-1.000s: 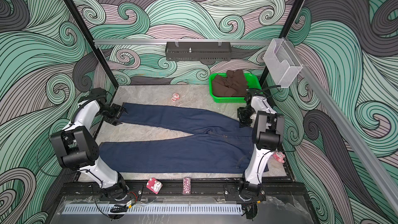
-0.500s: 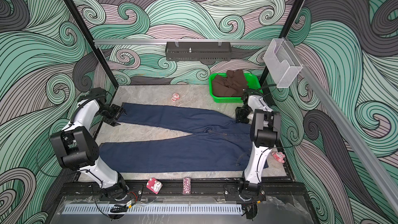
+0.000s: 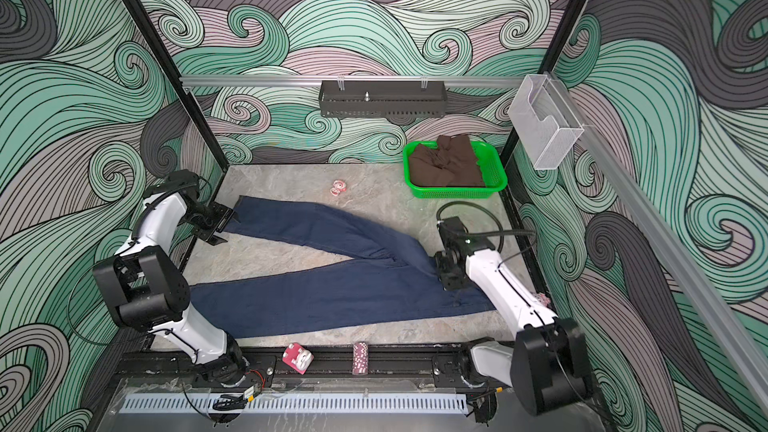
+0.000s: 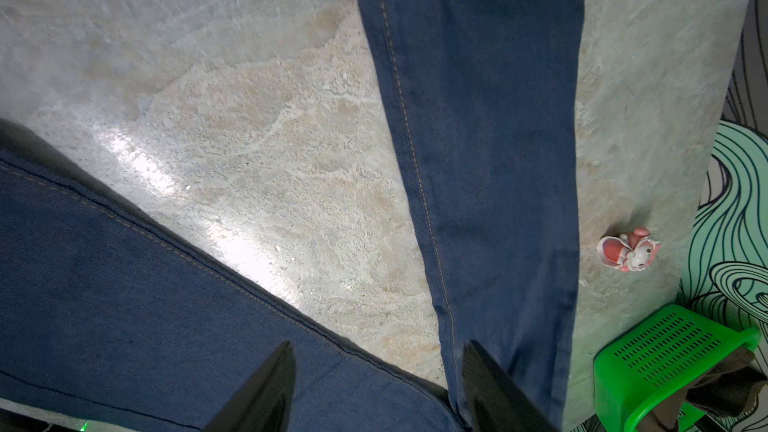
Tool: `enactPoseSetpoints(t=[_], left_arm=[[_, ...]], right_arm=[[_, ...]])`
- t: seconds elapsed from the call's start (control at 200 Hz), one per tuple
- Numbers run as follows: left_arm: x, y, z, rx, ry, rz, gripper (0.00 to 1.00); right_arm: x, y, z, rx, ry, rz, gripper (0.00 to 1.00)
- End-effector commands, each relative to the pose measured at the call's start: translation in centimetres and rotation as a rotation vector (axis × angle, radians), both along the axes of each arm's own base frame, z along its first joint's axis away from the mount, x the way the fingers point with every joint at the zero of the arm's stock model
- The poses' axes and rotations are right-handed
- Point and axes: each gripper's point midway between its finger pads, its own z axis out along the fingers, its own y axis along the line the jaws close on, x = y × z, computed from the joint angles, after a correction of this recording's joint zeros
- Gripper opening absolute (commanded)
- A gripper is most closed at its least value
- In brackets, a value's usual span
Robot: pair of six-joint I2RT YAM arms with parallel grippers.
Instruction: Fold and stack the trousers
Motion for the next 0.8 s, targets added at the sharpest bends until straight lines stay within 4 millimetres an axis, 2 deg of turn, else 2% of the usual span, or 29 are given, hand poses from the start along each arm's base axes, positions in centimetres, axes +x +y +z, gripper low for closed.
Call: enactPoseSetpoints(t=[0.0,0.055,0.11,0.16,0.265,0.405,0.565,0.7,0.796], left_arm=[[-0.5,0.1,0.4,-0.015,0.008,-0.012,0.67],[-0.3,0.0,0.2,-0.025,0.009,-0.011,0.67],[-0.2,-0.1,0.2,-0.031,0.008,-0.011,0.67],[-0.1,0.0,0.1,-0.034,0.008,-0.011,0.66],[-0.1,-0.1,0.0,-0.040,0.012,-0.011,0.66],[-0.1,-0.2,0.0,-0.041,0.010,-0.009,0.66],[-0.3,0.0,0.2,-0.028,0.014,-0.009,0.66],[-0.6,0.2,0.2,-0.013,0.023,-0.007,0.66],[-0.7,0.3,0.2,-0.005,0.026,-0.007,0.66]], right_arm=[[-3.6,-0.9,-2.2,-0.058,0.010,-0.104,0.07],[-5.4,-0.9,-3.2,-0.052,0.021,-0.111,0.17],[-6.6,-1.1,-3.4,-0.050,0.018,-0.113,0.34],[-7.1,-1.7,-2.8,-0.064,0.002,-0.116,0.45],[-6.5,-3.0,-0.4,-0.105,-0.078,-0.122,0.56],[-4.7,-2.9,1.6,-0.106,-0.061,-0.092,0.63],[-1.7,-3.1,3.6,-0.159,-0.033,-0.056,0.68],[0.6,-4.1,4.3,-0.171,0.010,-0.068,0.70],[1.0,-4.5,4.3,-0.165,0.093,-0.106,0.73]])
